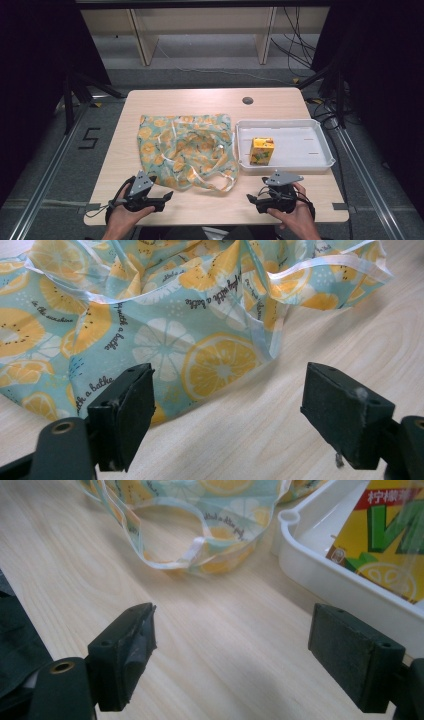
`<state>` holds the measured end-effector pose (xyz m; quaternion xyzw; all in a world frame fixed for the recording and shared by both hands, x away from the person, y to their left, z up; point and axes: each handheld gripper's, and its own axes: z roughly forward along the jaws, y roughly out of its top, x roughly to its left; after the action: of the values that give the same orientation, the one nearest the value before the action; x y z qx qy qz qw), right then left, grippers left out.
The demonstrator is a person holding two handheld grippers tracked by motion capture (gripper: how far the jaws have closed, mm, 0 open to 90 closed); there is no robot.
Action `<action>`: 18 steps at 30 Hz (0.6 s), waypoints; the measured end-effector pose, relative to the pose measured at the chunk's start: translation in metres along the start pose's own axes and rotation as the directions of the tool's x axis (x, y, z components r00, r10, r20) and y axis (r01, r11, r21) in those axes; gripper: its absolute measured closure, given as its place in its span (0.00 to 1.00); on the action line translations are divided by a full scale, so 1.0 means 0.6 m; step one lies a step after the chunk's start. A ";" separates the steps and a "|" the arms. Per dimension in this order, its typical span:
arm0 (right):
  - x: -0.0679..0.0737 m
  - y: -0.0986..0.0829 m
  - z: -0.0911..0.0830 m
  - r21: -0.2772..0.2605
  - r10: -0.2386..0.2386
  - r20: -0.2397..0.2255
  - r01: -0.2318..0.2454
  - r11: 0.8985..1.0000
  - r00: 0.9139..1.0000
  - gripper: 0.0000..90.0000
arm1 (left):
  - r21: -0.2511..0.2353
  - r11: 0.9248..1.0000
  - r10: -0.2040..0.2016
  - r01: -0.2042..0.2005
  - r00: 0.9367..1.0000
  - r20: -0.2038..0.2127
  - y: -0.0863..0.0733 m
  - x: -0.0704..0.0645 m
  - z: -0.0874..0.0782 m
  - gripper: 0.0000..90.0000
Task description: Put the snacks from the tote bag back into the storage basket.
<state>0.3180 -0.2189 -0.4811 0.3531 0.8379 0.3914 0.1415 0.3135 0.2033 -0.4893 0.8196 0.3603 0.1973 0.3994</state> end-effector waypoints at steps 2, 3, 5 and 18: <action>0.000 -0.004 -0.002 0.007 0.005 -0.012 -0.005 1.000 1.000 0.21 | -0.002 1.000 0.001 -0.001 1.000 0.000 0.000 0.000 0.000 0.23; 0.001 -0.008 -0.004 0.014 0.021 0.001 -0.021 1.000 1.000 0.21 | 0.000 1.000 0.002 -0.002 1.000 0.000 0.000 0.000 0.000 0.23; 0.000 -0.012 -0.004 0.026 0.017 0.001 -0.017 1.000 1.000 0.21 | 0.002 1.000 0.001 -0.001 1.000 -0.001 0.000 0.000 0.000 0.23; 0.000 -0.018 -0.003 0.034 0.016 0.001 -0.016 0.999 1.000 0.21 | 0.004 1.000 0.001 -0.001 1.000 -0.001 0.000 0.000 0.001 0.23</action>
<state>0.3119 -0.2246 -0.4881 0.3623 0.8416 0.3780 0.1326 0.3139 0.2032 -0.4895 0.8204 0.3606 0.1972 0.3975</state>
